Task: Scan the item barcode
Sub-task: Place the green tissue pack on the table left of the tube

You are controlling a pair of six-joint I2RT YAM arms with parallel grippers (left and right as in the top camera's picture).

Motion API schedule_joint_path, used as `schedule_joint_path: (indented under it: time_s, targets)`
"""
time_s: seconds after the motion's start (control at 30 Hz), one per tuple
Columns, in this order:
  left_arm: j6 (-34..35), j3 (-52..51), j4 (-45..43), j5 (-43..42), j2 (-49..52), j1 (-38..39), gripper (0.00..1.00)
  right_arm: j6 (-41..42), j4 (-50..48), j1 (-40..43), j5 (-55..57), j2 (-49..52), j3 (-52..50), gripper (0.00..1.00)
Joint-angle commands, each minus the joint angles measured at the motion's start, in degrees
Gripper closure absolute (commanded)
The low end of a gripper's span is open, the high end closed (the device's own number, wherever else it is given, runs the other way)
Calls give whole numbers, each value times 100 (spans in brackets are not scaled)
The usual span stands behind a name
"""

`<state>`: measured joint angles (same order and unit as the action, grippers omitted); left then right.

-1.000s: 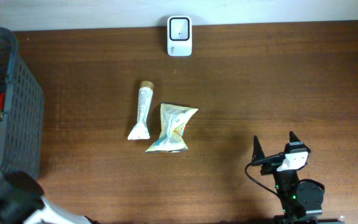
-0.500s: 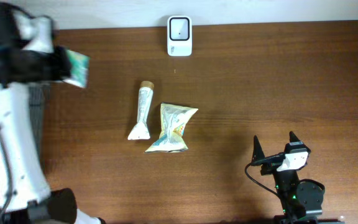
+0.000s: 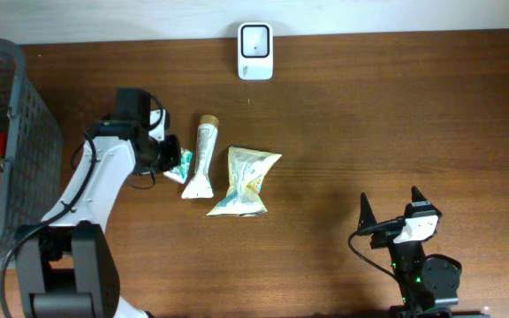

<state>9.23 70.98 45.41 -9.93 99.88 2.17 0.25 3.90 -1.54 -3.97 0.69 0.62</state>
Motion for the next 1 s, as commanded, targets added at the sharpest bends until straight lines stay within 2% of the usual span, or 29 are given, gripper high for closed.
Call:
schedule_joint_path:
  time_s: [0.0,0.07,0.17,0.27,0.47,0.67,0.83,0.97]
  targets:
    - [275,-304,-201,389,-57,-13,87,70,22,-33,-31,-33,-31,1]
    - [275,-358,-238,433,-57,-9,78,70,22,-33,-31,-33,-31,1]
    - [275,-361,-280,527,-50,-9,57,70,22,-33,-31,-33,-31,1]
    - [273,-361,-354,527,-50,-9,23,70,22,-33,-31,-33,-31,1]
    - [0,48,-273,525,-149,-92,21,70,22,-33,-31,-33,-31,1]
    - [-254,2291,835,564,-610,-481,21,70,22,-33,-31,-33,-31,1]
    - [-262,4253,1506,1331,-804,-1152,18,70,22,-33,-31,-33,-31,1]
    - [-240,4835,1733,1637,-879,-1976,18,70,22,-33,-31,-33,-31,1]
